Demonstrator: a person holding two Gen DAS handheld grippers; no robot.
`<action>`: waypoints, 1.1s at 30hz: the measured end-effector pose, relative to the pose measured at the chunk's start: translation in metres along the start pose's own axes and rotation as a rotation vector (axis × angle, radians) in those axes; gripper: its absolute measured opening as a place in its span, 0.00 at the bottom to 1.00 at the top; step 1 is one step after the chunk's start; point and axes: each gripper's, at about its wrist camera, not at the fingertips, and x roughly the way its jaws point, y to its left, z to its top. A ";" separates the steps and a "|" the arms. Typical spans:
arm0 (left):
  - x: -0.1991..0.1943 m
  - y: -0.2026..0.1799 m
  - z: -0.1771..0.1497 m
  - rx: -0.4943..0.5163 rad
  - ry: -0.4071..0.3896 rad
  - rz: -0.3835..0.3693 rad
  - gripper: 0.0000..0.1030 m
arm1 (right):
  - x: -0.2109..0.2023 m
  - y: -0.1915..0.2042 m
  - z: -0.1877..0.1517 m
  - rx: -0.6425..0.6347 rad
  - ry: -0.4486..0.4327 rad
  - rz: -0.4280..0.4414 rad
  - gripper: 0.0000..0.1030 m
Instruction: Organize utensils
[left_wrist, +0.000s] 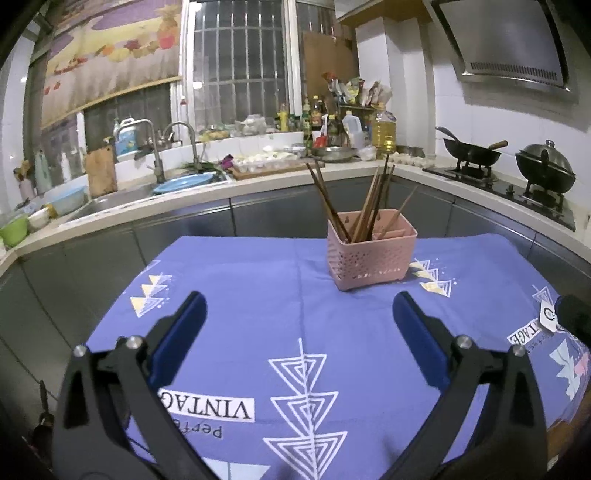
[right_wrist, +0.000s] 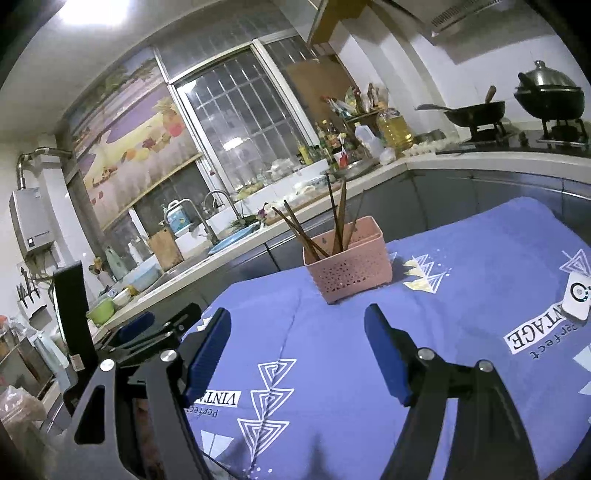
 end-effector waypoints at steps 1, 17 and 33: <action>0.000 0.000 0.000 -0.001 0.003 0.002 0.94 | 0.000 0.001 0.000 -0.001 0.001 -0.002 0.72; 0.023 -0.015 -0.009 0.043 0.091 -0.005 0.94 | 0.021 -0.024 -0.003 0.067 0.040 -0.032 0.74; 0.083 -0.011 -0.015 0.035 0.257 0.012 0.94 | 0.068 -0.047 -0.001 0.118 0.131 -0.007 0.74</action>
